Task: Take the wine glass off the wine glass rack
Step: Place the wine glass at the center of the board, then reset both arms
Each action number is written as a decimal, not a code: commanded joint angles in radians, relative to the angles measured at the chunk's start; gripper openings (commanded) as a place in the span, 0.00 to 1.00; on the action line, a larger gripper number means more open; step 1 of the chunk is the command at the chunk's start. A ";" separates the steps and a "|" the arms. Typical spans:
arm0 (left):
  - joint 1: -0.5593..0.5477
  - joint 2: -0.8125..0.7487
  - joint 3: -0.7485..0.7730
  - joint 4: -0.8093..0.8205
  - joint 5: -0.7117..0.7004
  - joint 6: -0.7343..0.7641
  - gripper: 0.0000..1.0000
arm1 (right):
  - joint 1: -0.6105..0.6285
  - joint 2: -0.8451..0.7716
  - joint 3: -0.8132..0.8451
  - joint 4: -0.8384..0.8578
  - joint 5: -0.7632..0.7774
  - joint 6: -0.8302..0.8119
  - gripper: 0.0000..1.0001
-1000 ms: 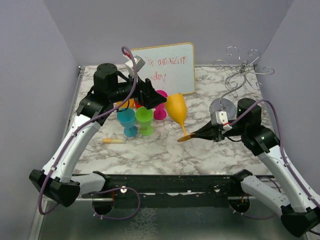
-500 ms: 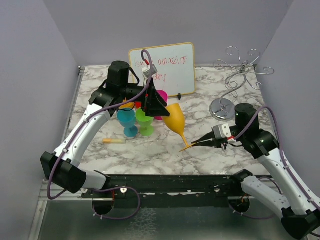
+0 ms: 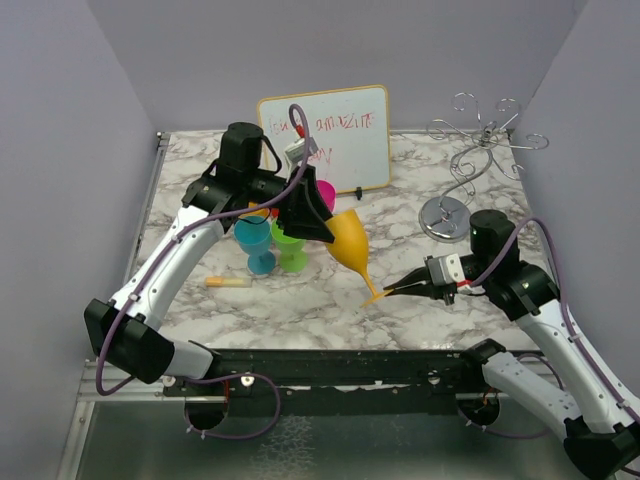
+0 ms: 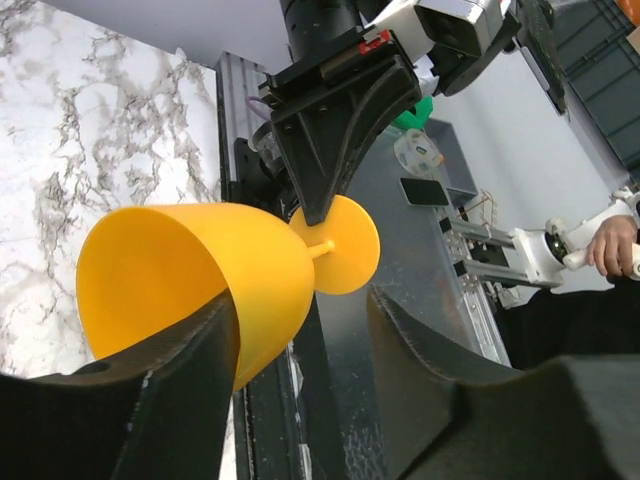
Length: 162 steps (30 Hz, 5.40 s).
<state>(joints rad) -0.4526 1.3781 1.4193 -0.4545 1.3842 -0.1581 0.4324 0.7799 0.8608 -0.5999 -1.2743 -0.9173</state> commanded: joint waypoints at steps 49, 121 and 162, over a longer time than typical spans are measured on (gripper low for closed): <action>-0.063 -0.074 -0.065 0.007 -0.119 0.050 0.00 | 0.003 -0.021 -0.047 0.050 0.164 0.064 0.56; -0.389 0.255 0.048 -0.231 -1.290 0.151 0.34 | 0.003 -0.187 -0.197 0.653 1.382 1.391 0.85; 0.206 -0.224 0.017 -0.187 -1.460 -0.008 0.99 | 0.000 0.559 0.732 0.291 1.334 0.930 0.99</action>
<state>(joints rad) -0.3065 1.1767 1.4204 -0.5964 -0.0032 -0.1642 0.4370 1.3308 1.5368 -0.2619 -0.1169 0.0898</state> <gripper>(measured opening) 0.987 0.983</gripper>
